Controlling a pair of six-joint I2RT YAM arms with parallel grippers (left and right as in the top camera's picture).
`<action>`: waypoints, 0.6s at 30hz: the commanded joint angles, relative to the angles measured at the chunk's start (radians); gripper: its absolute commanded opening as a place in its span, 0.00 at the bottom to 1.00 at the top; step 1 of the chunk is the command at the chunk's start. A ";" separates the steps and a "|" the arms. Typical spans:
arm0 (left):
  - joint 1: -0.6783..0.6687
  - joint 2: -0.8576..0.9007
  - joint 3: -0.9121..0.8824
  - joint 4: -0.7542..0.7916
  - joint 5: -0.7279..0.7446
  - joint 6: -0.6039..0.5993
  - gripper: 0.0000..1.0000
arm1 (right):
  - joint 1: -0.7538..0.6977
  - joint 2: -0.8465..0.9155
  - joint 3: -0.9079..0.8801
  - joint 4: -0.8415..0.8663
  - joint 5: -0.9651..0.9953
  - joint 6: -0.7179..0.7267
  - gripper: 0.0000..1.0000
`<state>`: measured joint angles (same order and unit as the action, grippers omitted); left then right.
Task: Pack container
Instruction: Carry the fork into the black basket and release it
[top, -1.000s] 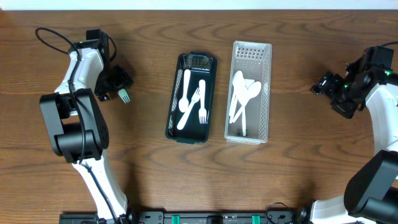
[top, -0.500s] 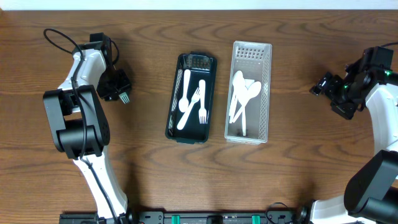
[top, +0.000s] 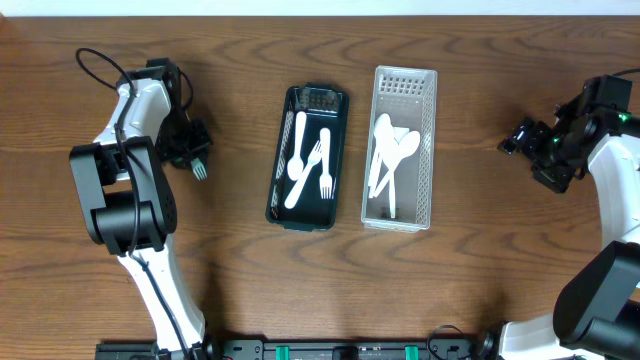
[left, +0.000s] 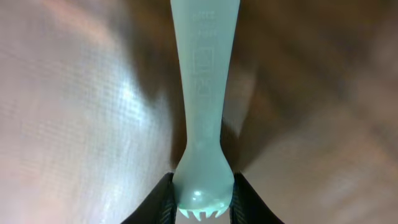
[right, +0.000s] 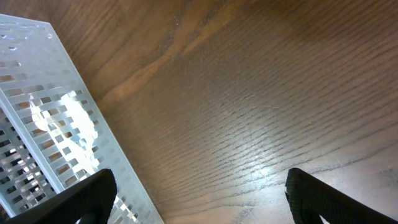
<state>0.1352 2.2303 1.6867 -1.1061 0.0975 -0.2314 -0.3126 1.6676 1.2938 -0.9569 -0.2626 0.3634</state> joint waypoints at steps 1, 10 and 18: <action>-0.034 -0.029 0.083 -0.071 0.004 0.091 0.09 | 0.006 0.006 -0.002 -0.001 -0.011 0.014 0.90; -0.296 -0.258 0.161 -0.169 0.022 0.195 0.09 | 0.006 0.006 -0.002 -0.001 -0.011 0.014 0.90; -0.524 -0.235 0.129 -0.102 0.022 0.147 0.08 | 0.006 0.006 -0.002 -0.002 -0.011 0.013 0.91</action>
<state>-0.3569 1.9476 1.8446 -1.2251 0.1223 -0.0742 -0.3126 1.6676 1.2938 -0.9565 -0.2626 0.3634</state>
